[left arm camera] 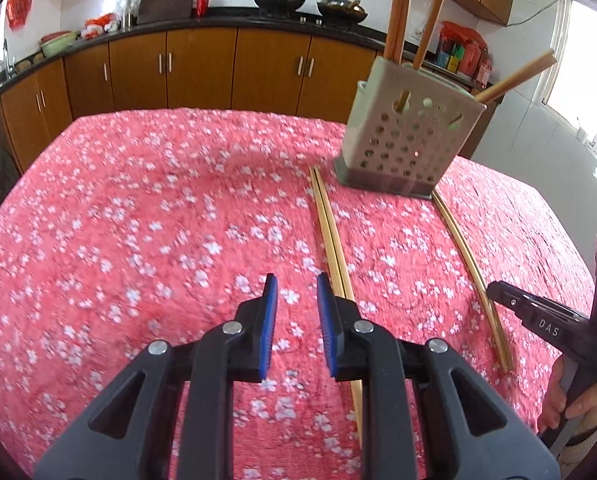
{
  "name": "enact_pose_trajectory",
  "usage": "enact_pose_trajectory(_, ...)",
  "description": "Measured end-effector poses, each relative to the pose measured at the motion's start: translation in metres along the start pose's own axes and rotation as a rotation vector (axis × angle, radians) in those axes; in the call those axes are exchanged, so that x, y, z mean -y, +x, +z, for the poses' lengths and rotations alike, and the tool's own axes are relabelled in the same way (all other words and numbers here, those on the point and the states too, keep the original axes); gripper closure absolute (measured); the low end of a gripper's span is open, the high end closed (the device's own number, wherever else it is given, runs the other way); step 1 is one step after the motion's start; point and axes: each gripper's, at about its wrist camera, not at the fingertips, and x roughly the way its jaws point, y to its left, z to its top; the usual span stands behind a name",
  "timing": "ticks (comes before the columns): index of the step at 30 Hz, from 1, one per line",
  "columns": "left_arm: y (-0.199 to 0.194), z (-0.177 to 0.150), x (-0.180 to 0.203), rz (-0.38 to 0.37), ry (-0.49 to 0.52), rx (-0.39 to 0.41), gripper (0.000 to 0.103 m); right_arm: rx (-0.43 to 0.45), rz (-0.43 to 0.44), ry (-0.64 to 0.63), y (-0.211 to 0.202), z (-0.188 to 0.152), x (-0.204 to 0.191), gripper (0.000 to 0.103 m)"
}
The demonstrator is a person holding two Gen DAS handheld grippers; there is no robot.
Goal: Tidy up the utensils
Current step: 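Lower the right tool and grasp a chopstick while the left tool grasps another chopstick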
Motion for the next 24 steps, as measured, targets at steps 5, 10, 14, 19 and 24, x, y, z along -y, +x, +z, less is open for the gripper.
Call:
enact_pose_trajectory(5,0.006,-0.004,0.004,-0.015,0.004,-0.028,0.082,0.003,-0.014,-0.036,0.000,-0.001,-0.003,0.085)
enact_pose_trajectory(10,0.009,-0.005,0.006,-0.024,0.006,-0.044,0.081,-0.010,-0.031,-0.053,0.006,-0.001,-0.002,0.088)
enact_pose_trajectory(14,0.011,-0.005,0.008,-0.039,0.012,-0.050,0.081,-0.008,-0.105,-0.120,0.009,-0.003,-0.008,0.094)
enact_pose_trajectory(19,0.012,-0.009,0.009,-0.076,0.019,-0.064,0.082,0.024,-0.159,-0.042,0.010,0.004,0.013,0.095)
enact_pose_trajectory(24,0.015,-0.015,0.016,-0.098,0.053,-0.090,0.084,0.033,-0.160,0.003,0.010,0.008,0.029,0.095)
